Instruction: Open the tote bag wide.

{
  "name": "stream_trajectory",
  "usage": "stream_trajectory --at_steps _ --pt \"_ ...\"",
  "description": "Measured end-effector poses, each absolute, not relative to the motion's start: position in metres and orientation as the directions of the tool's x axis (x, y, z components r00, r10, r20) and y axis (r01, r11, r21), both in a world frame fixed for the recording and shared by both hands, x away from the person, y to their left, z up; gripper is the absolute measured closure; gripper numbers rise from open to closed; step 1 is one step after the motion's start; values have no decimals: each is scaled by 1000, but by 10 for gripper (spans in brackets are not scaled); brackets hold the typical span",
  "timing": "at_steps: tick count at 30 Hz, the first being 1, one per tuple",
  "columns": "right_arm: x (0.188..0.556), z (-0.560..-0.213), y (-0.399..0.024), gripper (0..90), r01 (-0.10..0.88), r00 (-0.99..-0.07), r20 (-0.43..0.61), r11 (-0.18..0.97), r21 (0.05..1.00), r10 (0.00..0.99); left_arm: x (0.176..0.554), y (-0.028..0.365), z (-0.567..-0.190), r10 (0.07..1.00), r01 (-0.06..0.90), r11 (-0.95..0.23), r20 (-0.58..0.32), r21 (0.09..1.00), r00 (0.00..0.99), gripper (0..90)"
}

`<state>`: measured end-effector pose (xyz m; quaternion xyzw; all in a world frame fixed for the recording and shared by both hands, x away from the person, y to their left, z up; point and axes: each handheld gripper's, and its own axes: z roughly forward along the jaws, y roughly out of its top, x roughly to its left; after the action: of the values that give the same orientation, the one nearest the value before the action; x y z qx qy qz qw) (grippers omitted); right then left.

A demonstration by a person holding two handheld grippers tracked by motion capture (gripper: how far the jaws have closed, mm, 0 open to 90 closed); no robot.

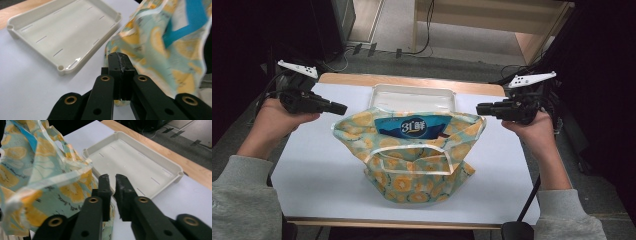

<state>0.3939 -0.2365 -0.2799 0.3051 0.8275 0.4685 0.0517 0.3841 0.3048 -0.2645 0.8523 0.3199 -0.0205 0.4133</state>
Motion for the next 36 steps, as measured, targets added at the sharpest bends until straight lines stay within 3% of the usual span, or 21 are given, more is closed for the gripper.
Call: stream_trajectory --at_steps 1,16,24,36 --pt "393 -276 -236 900 457 -806 199 372 808 558 383 304 -261 529 558 -456 -294 693 796 900" --pt "375 -234 -206 900 373 -863 141 423 826 484 366 272 -232 467 494 -495 -260 715 845 900" --pt "362 -228 -189 900 333 -892 119 456 825 435 358 252 -232 440 463 -533 -235 709 867 900" --pt "347 -235 -177 900 309 -914 113 489 816 389 357 239 -252 431 483 -540 -266 689 862 900"
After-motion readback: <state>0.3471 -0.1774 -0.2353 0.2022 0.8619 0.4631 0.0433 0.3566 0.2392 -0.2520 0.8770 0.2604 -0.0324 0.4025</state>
